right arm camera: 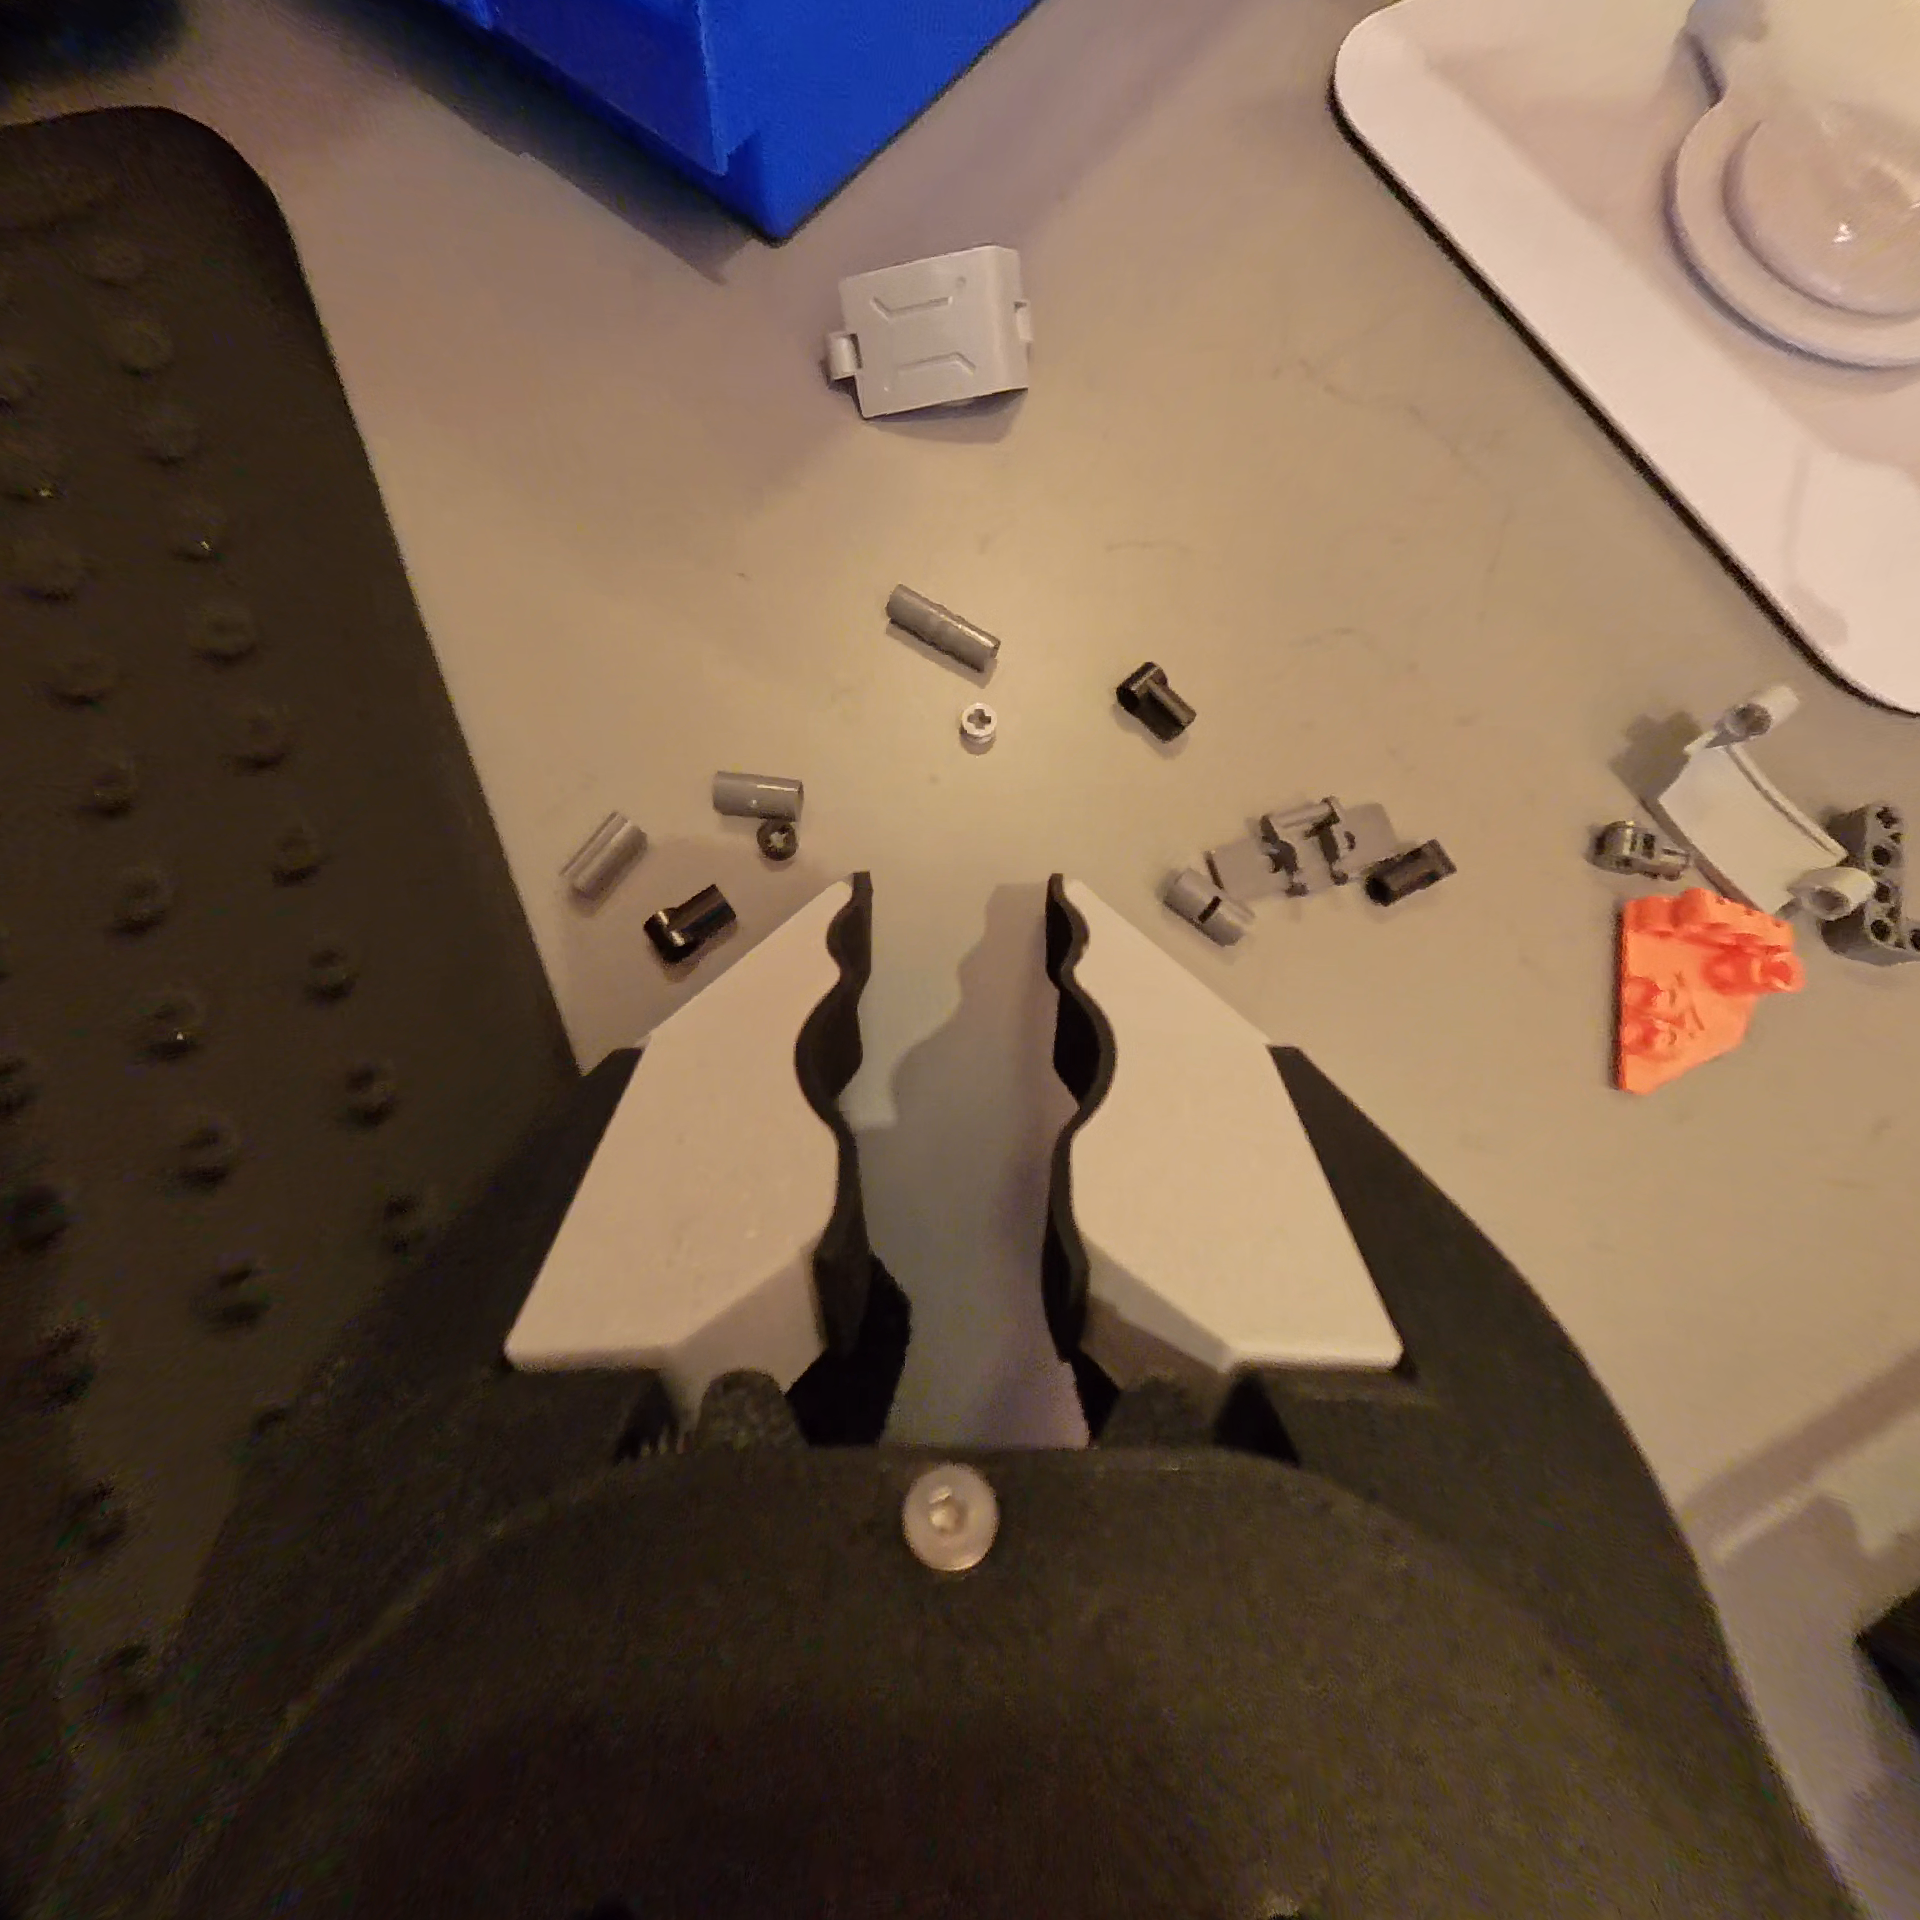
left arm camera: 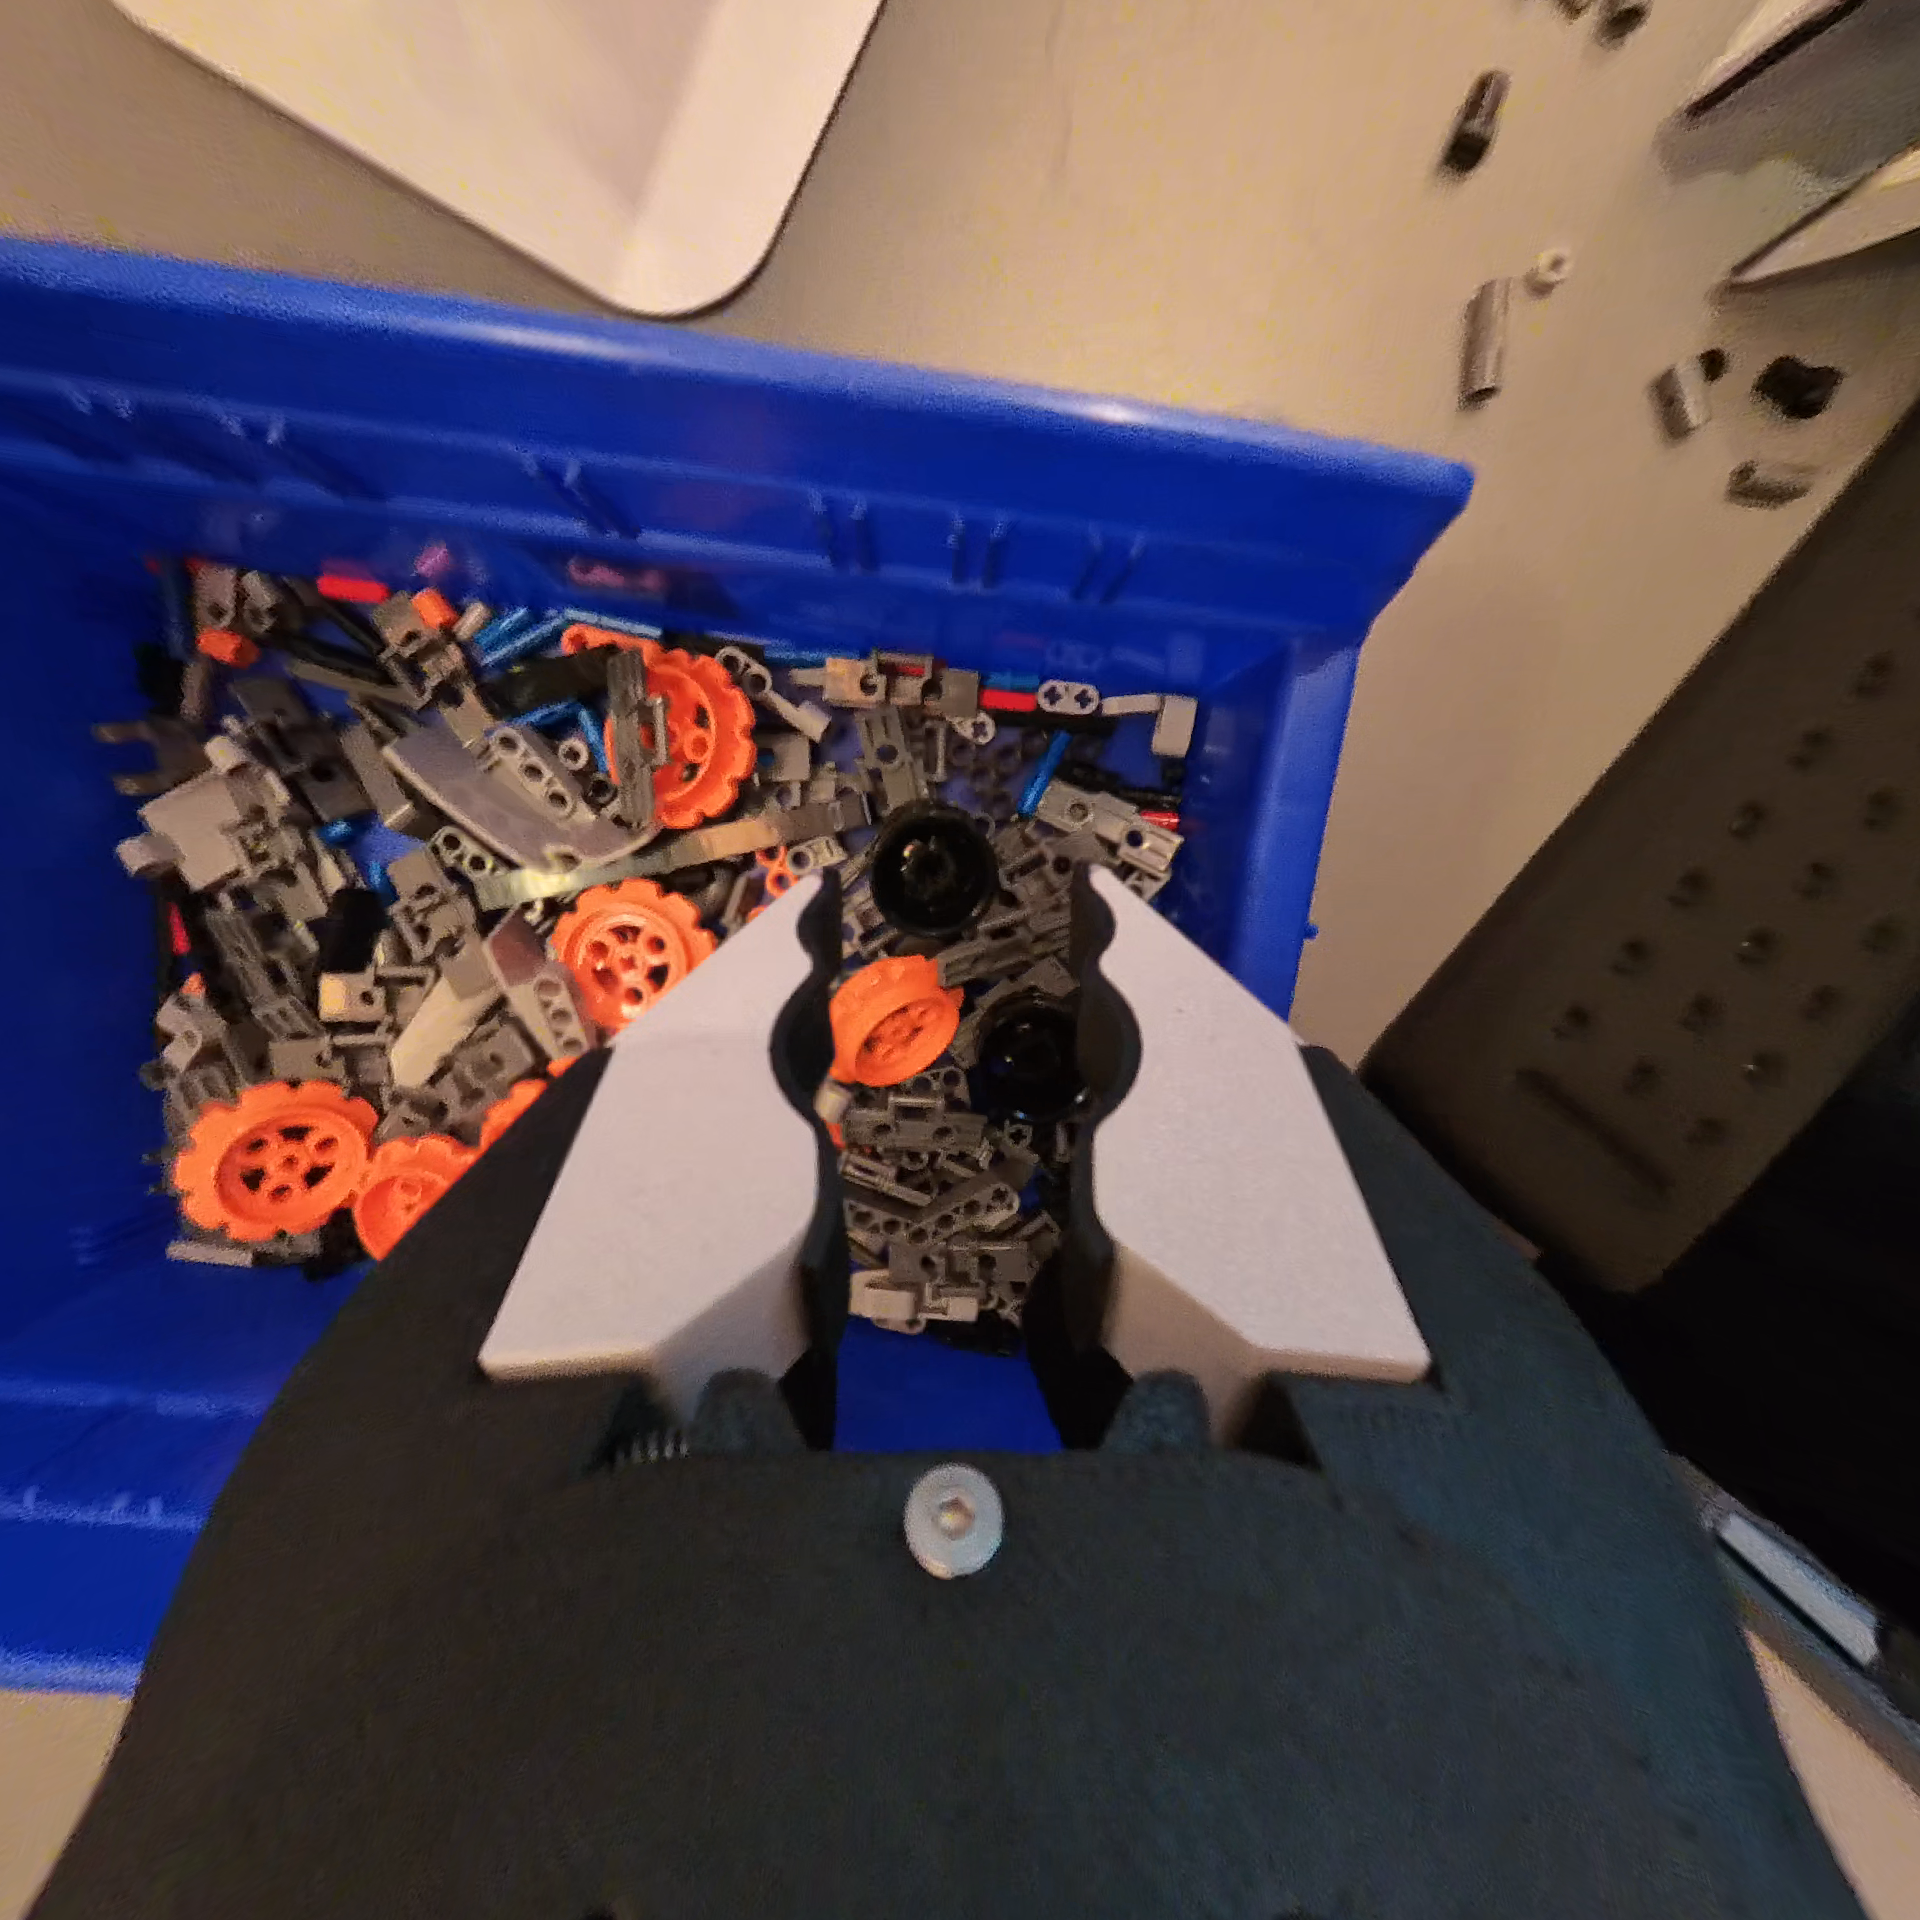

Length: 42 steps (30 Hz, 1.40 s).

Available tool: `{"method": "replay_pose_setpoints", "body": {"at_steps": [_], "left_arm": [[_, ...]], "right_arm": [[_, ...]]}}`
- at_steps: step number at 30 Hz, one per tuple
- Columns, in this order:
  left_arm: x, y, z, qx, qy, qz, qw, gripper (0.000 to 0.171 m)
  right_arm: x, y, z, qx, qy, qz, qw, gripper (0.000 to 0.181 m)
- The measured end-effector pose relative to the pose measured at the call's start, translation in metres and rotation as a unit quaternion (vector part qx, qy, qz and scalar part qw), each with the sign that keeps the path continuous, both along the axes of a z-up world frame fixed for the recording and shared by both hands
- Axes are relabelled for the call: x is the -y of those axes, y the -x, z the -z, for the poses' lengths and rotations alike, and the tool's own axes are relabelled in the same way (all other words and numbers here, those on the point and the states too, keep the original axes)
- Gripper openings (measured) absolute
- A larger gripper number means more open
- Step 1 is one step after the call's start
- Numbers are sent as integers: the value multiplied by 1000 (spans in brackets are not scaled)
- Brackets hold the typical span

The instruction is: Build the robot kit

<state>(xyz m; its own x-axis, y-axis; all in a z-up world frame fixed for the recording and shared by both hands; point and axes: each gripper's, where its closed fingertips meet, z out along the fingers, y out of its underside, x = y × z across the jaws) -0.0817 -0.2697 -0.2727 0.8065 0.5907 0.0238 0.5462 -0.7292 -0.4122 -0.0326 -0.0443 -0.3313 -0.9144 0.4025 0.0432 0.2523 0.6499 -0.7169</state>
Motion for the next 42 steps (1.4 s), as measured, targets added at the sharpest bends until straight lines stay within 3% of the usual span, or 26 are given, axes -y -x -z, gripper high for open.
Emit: {"method": "replay_pose_setpoints", "body": {"at_steps": [9, 12, 25, 30, 33, 36, 42], "left_arm": [[13, -3, 53, 116, 114, 110, 980, 56], [11, 1, 53, 105, 120, 132, 978, 30], [62, 45, 40, 72, 131, 92, 984, 32], [79, 54, 28, 55, 138, 79, 986, 49], [68, 46, 17, 57, 97, 89, 990, 49], [39, 22, 14, 73, 61, 142, 985, 48], [-6, -10, 38, 93, 52, 215, 971, 44]], "right_arm": [[0, 8, 2, -12, 10, 17, 1000, 31], [0, 9, 2, -18, 10, 16, 1000, 31], [-1, 12, 2, -29, 8, 25, 999, 31], [-1, 13, 1, -34, 7, 26, 999, 32], [-1, 13, 1, -35, 7, 26, 999, 32], [-1, 13, 1, -36, 7, 27, 999, 33], [-1, 13, 1, -37, 7, 26, 999, 32]]}}
